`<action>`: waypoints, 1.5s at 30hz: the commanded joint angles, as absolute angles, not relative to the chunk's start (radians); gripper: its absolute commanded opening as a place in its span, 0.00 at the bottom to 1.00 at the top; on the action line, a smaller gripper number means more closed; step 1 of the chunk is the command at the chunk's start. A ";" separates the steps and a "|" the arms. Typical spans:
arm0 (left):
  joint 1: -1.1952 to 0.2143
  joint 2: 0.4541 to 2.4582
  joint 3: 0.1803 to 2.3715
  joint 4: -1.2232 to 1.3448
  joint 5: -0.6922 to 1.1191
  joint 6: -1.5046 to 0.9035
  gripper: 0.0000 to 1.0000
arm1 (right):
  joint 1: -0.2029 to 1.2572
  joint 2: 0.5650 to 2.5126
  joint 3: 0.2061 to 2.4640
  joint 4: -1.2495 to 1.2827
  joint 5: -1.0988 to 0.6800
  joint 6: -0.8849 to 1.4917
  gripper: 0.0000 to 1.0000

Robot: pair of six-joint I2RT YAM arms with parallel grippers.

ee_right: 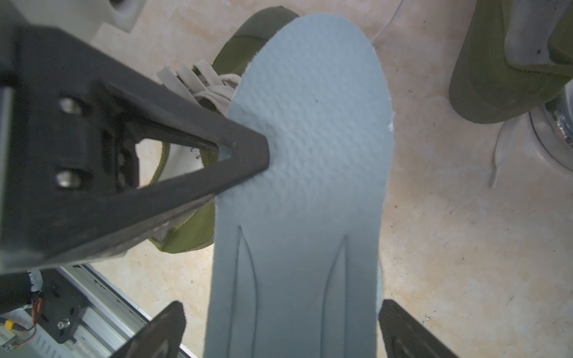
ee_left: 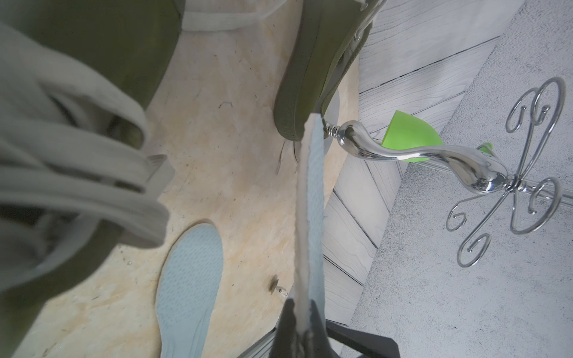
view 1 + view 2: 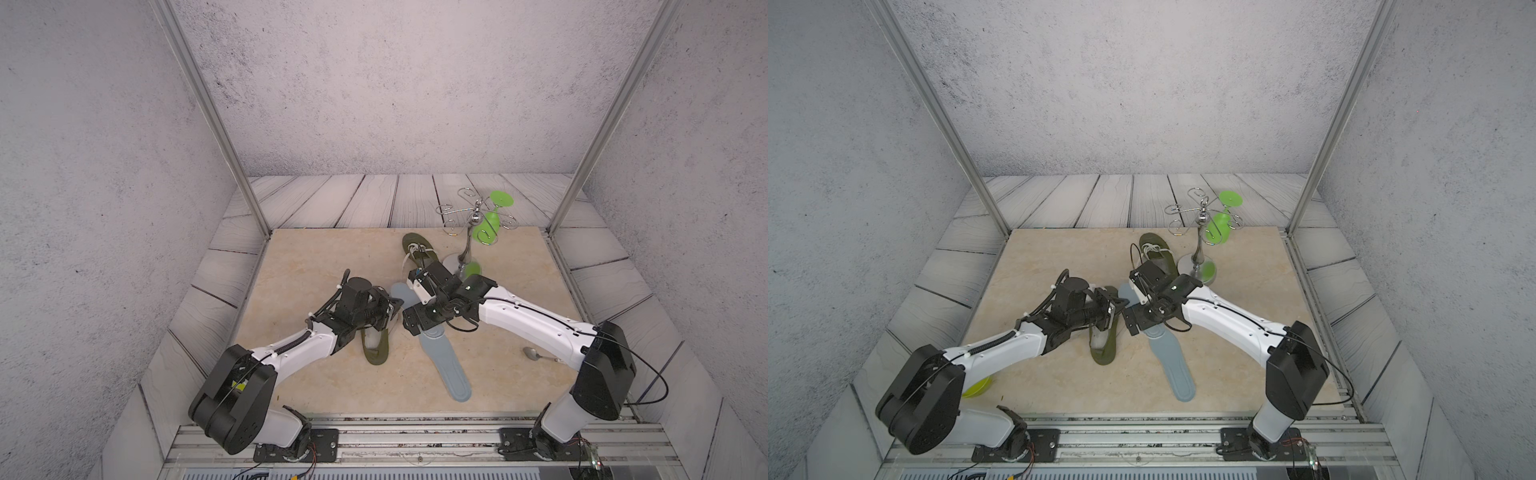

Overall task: Insert the insole into the shoe
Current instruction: Pick up the insole from the center of the board.

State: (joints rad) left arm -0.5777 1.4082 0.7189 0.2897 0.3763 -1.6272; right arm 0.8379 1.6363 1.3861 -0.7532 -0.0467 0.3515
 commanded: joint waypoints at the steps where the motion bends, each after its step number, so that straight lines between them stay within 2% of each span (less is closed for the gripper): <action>1: -0.573 1.419 0.702 0.321 0.391 -1.654 0.00 | 0.845 1.663 1.402 -0.781 -0.016 0.353 0.93; 4: -0.572 1.424 0.692 0.341 0.394 -1.663 0.00 | 0.845 1.669 1.402 -0.763 -0.003 0.350 0.89; 15: -0.573 1.417 0.673 0.349 0.397 -1.666 0.00 | 0.845 1.726 1.424 -0.733 -0.021 0.351 0.90; 18: -0.573 1.416 0.673 0.347 0.396 -1.663 0.00 | 0.845 1.726 1.420 -0.724 -0.020 0.349 0.87; 21: -0.573 1.414 0.670 0.347 0.397 -1.660 0.00 | 0.845 1.732 1.434 -0.739 -0.017 0.344 0.80; 26: -0.574 1.414 0.664 0.351 0.394 -1.658 0.00 | 0.845 1.737 1.450 -0.766 -0.032 0.341 0.57; 31: -0.572 1.417 0.656 0.363 0.391 -1.660 0.00 | 0.845 1.725 1.441 -0.777 -0.038 0.344 0.42; 35: -0.572 1.427 0.659 0.388 0.402 -1.660 0.00 | 0.845 1.719 1.440 -0.788 -0.035 0.340 0.34; 38: -0.572 1.428 0.673 0.381 0.414 -1.644 0.23 | 0.845 1.722 1.446 -0.806 -0.030 0.338 0.31; 40: -0.572 1.420 0.684 0.354 0.413 -1.624 0.33 | 0.845 1.724 1.450 -0.821 -0.017 0.338 0.29; 45: -0.565 1.368 0.716 0.224 0.389 -1.542 0.41 | 0.844 1.717 1.457 -0.846 0.003 0.330 0.28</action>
State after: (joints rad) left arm -0.5758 1.4078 0.6807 0.2958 0.3981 -1.5806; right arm 0.8421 1.7061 1.4315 -0.8032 -0.0208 0.3408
